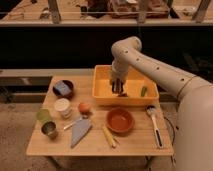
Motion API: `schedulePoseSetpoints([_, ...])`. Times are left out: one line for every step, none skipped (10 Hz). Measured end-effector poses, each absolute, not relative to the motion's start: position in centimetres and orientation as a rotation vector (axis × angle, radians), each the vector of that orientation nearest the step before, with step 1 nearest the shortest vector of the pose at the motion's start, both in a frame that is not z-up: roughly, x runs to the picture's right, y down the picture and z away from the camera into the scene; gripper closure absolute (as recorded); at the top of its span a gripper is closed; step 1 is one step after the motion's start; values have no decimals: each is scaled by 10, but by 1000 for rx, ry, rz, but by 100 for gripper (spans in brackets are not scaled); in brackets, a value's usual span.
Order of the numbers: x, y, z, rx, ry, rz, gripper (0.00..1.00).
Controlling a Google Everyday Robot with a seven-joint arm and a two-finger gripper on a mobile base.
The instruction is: Wipe red bowl with eraser
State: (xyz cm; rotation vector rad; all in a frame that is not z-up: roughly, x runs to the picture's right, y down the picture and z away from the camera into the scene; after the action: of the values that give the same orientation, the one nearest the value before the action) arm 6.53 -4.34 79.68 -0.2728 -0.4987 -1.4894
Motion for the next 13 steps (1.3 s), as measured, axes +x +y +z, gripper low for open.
schedulePoseSetpoints([64,-34,783,-267,-523,-1507,100])
schedulePoseSetpoints([63,-23,772,-263,-541,-1514,100])
schedulePoseSetpoints([57,-13,763,-253,-557,-1527,100])
schedulePoseSetpoints([56,3,749,-242,-567,-1535,100])
schedulePoseSetpoints([56,16,738,-237,-574,-1542,100])
schedulePoseSetpoints([58,26,730,-234,-579,-1546,100])
schedulePoseSetpoints([58,32,725,-235,-586,-1548,100])
schedulePoseSetpoints([58,40,722,-241,-600,-1559,100])
schedulePoseSetpoints([59,48,723,-258,-614,-1564,100])
schedulePoseSetpoints([60,51,724,-265,-616,-1565,100])
schedulePoseSetpoints([58,50,723,-263,-617,-1568,100])
schedulePoseSetpoints([58,50,723,-263,-617,-1567,100])
schedulePoseSetpoints([58,50,724,-263,-617,-1567,100])
